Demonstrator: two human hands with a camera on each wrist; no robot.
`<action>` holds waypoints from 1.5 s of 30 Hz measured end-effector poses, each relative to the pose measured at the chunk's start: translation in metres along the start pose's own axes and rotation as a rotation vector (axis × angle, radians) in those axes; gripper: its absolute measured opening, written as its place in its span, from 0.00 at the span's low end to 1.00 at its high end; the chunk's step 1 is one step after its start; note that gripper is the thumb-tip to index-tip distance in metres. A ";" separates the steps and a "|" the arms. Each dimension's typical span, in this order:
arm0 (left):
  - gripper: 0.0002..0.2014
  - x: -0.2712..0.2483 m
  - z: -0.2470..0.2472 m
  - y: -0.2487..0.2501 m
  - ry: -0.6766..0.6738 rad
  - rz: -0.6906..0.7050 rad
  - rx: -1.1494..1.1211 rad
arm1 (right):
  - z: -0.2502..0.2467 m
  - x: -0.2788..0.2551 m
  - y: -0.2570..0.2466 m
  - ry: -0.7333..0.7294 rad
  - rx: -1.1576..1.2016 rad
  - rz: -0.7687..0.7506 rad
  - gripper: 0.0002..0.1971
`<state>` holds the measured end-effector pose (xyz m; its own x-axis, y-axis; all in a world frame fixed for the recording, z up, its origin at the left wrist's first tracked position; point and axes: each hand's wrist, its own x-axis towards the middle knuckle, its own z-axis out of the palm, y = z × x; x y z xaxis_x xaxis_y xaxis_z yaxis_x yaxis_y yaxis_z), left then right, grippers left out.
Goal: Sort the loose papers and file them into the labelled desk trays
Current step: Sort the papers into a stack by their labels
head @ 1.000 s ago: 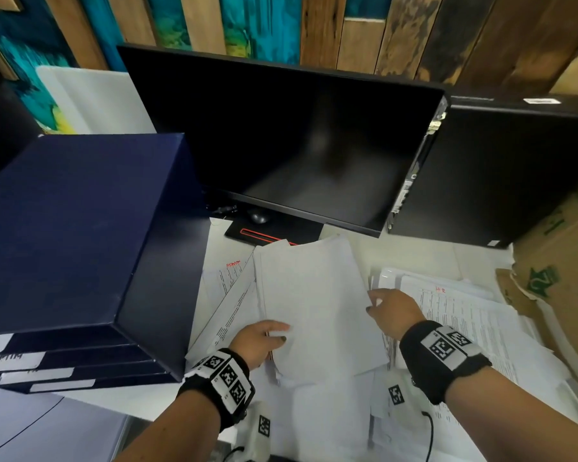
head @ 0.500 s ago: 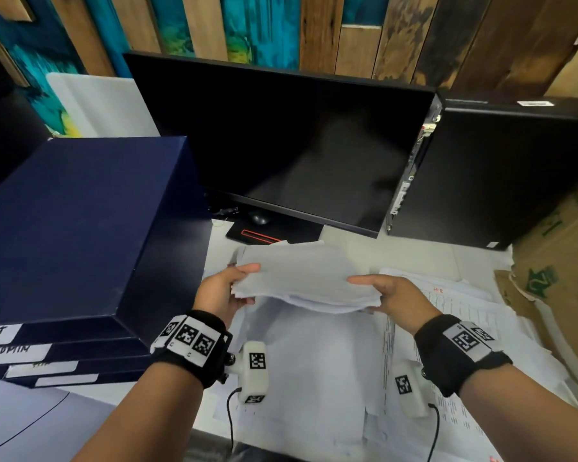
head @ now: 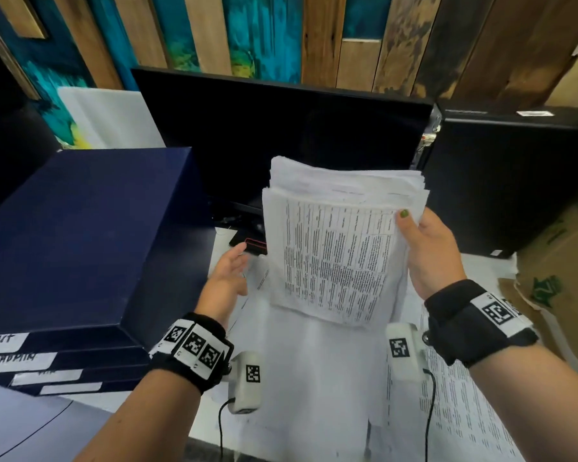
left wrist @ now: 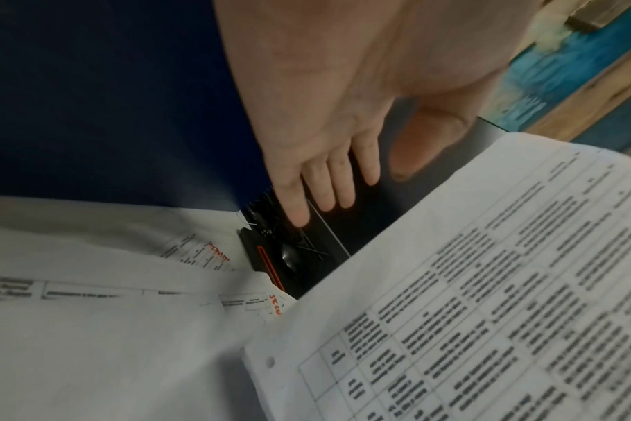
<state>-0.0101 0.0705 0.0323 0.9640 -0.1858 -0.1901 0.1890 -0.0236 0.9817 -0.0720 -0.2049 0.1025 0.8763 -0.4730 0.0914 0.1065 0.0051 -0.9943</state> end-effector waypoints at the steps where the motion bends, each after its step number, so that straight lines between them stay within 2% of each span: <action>1: 0.36 0.001 0.002 -0.001 -0.042 -0.016 0.002 | 0.001 0.001 0.000 0.003 0.055 0.021 0.13; 3: 0.40 0.000 0.006 0.000 -0.135 -0.018 -0.049 | 0.002 0.002 0.001 -0.001 0.147 0.087 0.14; 6: 0.39 0.003 0.009 -0.003 -0.289 -0.003 -0.088 | 0.004 0.003 0.010 -0.024 0.195 0.196 0.14; 9: 0.35 0.002 0.014 -0.011 -0.286 -0.108 -0.032 | 0.004 0.005 0.026 -0.024 0.154 0.322 0.13; 11: 0.26 0.004 0.013 -0.023 -0.268 -0.179 0.060 | 0.004 0.003 0.036 -0.003 0.023 0.346 0.13; 13: 0.17 0.008 0.009 -0.038 -0.193 -0.215 0.116 | 0.004 0.001 0.043 0.014 -0.046 0.378 0.15; 17: 0.07 0.014 0.008 -0.053 0.075 -0.213 0.120 | -0.001 -0.009 0.060 -0.090 0.100 0.554 0.15; 19: 0.07 0.018 0.007 -0.058 0.177 -0.201 0.111 | -0.003 -0.013 0.068 -0.158 0.035 0.586 0.14; 24: 0.08 0.028 0.006 -0.060 0.316 -0.213 -0.037 | -0.004 -0.033 0.086 -0.368 -0.116 0.706 0.14; 26: 0.09 0.030 0.008 -0.062 0.297 -0.213 -0.046 | -0.004 -0.037 0.096 -0.332 -0.146 0.697 0.16; 28: 0.10 0.032 0.011 -0.064 0.251 -0.233 0.036 | -0.006 -0.036 0.103 -0.271 -0.316 0.573 0.15; 29: 0.13 0.033 0.013 -0.065 0.250 -0.240 0.061 | -0.007 -0.034 0.103 -0.257 -0.427 0.503 0.14; 31: 0.27 0.030 0.017 -0.060 0.281 -0.240 0.064 | -0.010 -0.029 0.097 -0.269 -0.592 0.406 0.13; 33: 0.42 0.025 0.022 -0.052 0.323 -0.174 0.261 | -0.012 -0.025 0.089 -0.321 -0.676 0.372 0.15; 35: 0.48 0.020 0.027 -0.043 0.279 -0.012 0.552 | -0.014 -0.022 0.083 -0.407 -0.741 0.349 0.17; 40: 0.32 0.010 0.056 -0.016 -0.124 0.432 0.926 | -0.009 -0.019 0.067 -0.560 -0.842 0.241 0.15; 43: 0.26 0.007 0.071 -0.009 -0.298 0.536 1.031 | -0.004 -0.019 0.058 -0.593 -0.879 0.174 0.10; 45: 0.19 0.008 0.076 -0.007 -0.287 0.566 1.122 | -0.002 -0.019 0.055 -0.526 -0.854 0.150 0.09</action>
<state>-0.0179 -0.0058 0.0251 0.7572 -0.6410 0.1257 -0.6251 -0.6551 0.4244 -0.0842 -0.1975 0.0459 0.9707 -0.0698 -0.2299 -0.2124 -0.6964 -0.6855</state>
